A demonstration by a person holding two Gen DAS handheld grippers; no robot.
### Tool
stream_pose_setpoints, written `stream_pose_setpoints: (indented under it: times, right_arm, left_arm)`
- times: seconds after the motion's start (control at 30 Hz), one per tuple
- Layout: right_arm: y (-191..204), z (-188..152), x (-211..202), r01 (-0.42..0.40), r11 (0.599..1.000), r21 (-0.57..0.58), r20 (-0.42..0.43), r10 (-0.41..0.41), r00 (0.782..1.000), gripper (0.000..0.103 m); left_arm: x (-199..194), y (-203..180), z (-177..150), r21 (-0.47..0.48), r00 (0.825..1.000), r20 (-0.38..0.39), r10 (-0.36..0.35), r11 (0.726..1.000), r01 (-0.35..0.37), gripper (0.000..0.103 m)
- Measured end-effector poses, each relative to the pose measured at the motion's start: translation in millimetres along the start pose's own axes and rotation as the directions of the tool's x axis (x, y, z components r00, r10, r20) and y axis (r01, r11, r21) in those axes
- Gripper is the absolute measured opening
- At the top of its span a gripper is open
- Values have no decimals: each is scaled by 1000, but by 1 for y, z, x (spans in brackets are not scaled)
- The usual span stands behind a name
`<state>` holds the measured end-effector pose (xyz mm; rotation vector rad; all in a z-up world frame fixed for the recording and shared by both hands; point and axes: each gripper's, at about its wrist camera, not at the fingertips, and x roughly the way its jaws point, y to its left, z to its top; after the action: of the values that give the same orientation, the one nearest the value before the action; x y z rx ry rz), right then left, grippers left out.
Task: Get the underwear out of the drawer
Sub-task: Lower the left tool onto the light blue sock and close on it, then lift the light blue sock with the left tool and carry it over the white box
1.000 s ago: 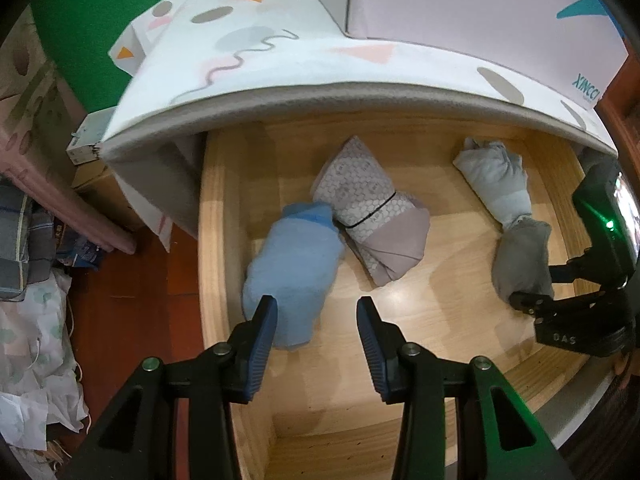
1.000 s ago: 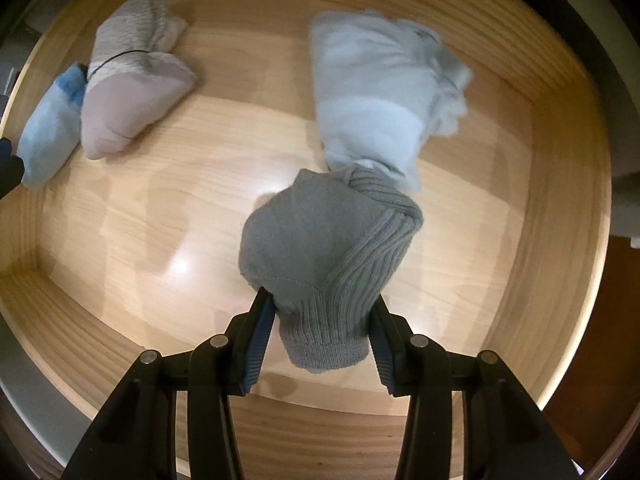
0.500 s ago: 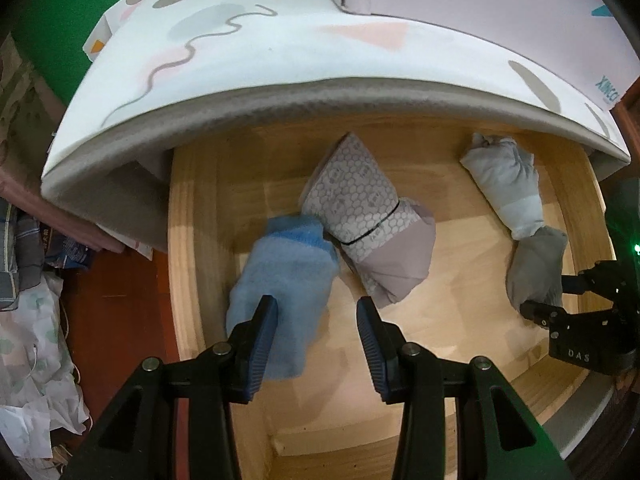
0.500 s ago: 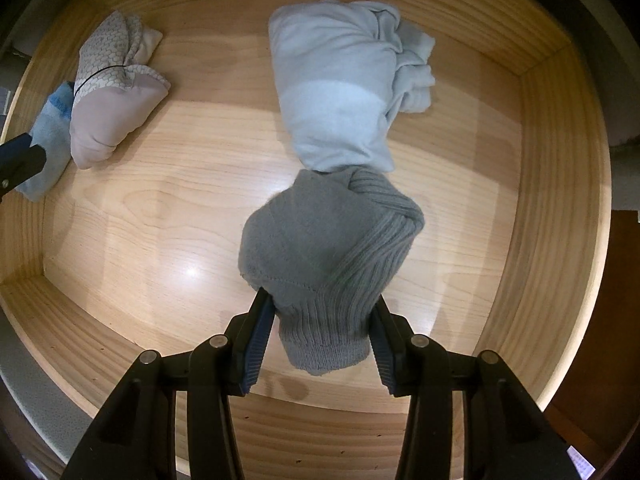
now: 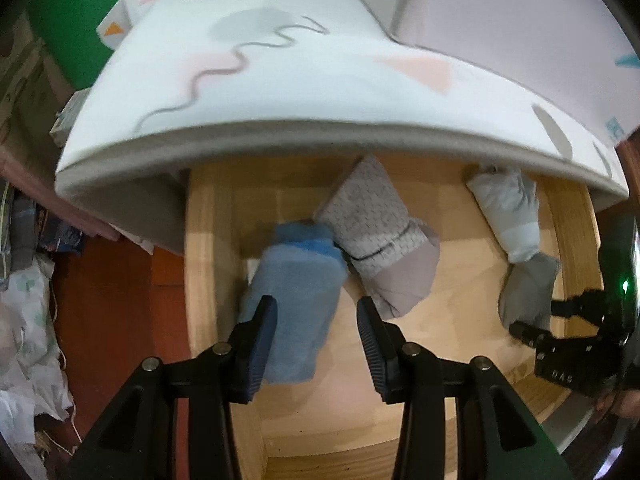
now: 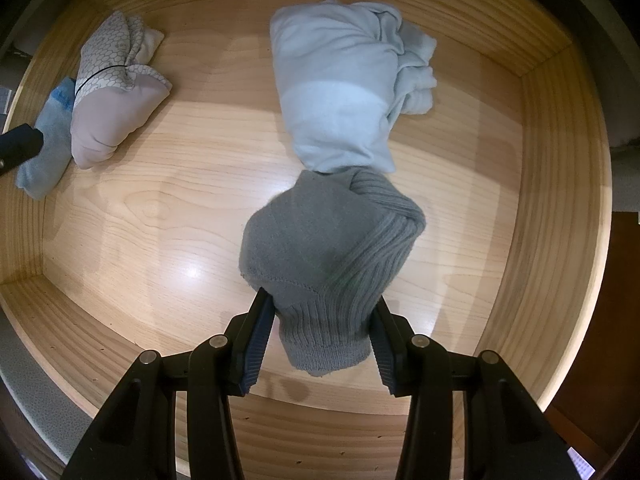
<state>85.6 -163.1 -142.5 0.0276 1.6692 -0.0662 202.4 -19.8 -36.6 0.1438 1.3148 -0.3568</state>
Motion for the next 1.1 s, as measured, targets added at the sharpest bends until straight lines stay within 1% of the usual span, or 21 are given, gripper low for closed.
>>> stream_pose_setpoints:
  times: [0.07, 0.2, 0.27, 0.33, 0.43, 0.47, 0.57, 0.63, 0.7, 0.77, 0.93, 1.0, 1.03, 1.07, 1.1]
  right_arm:
    - [0, 0, 0, 0, 1000, 1, 0, 0, 1000, 43]
    - [-1, 0, 1, -1, 1000, 2, 0, 1, 1000, 43]
    - [-1, 0, 1, -2, 1000, 2, -1, 2, 1000, 43]
    - [-1, 0, 1, -2, 1000, 2, 0, 2, 1000, 43]
    - [-2, 1, 1, -2, 1000, 1, 0, 2, 1000, 43]
    - [-1, 1, 2, -2, 1000, 1, -1, 2, 1000, 43]
    - [0, 1, 1, -2, 1000, 1, -1, 2, 1000, 43]
    - [0, 2, 0, -3, 1000, 2, -1, 3, 1000, 43]
    - [0, 2, 1, -4, 1000, 4, -1, 4, 1000, 43]
    - [1, 3, 2, -6, 1000, 6, -1, 6, 1000, 43]
    - [1, 7, 1, -9, 1000, 11, -4, 10, 1000, 44]
    - [0, 8, 0, -14, 1000, 17, -7, 14, 1000, 45]
    - [0, 9, 0, -17, 1000, 22, -9, 17, 1000, 45]
    - [-1, 10, -1, -22, 999, 28, -11, 22, 1000, 47]
    - [-1, 11, -1, -22, 999, 30, -13, 23, 1000, 47]
  left_arm:
    - [5, 3, 3, -12, 1000, -15, 1, 1000, -1, 42]
    - [12, -4, 6, 2, 999, -11, 32, 999, -32, 44]
    - [15, -8, 8, 10, 999, -15, 45, 999, -44, 48]
    - [19, -12, 9, 31, 998, -20, 62, 998, -62, 51]
    - [25, -16, 9, 46, 995, -24, 97, 994, -96, 52]
    - [26, -18, 10, 53, 995, -25, 98, 994, -97, 55]
    - [30, -24, 11, 68, 993, -31, 113, 991, -111, 60]
    - [34, -32, 12, 101, 988, -40, 152, 984, -148, 60]
    - [38, -38, 10, 122, 983, -41, 182, 977, -176, 60]
    - [40, -43, 7, 136, 980, -52, 194, 973, -186, 60]
    - [46, -52, 2, 158, 973, -117, 198, 971, -179, 60]
    - [48, -53, -2, 166, 966, -142, 216, 967, -192, 53]
    - [49, -55, -4, 174, 960, -150, 237, 962, -211, 46]
    - [49, -56, -10, 171, 959, -155, 238, 962, -211, 43]
    - [47, -56, -12, 156, 963, -164, 211, 970, -186, 42]
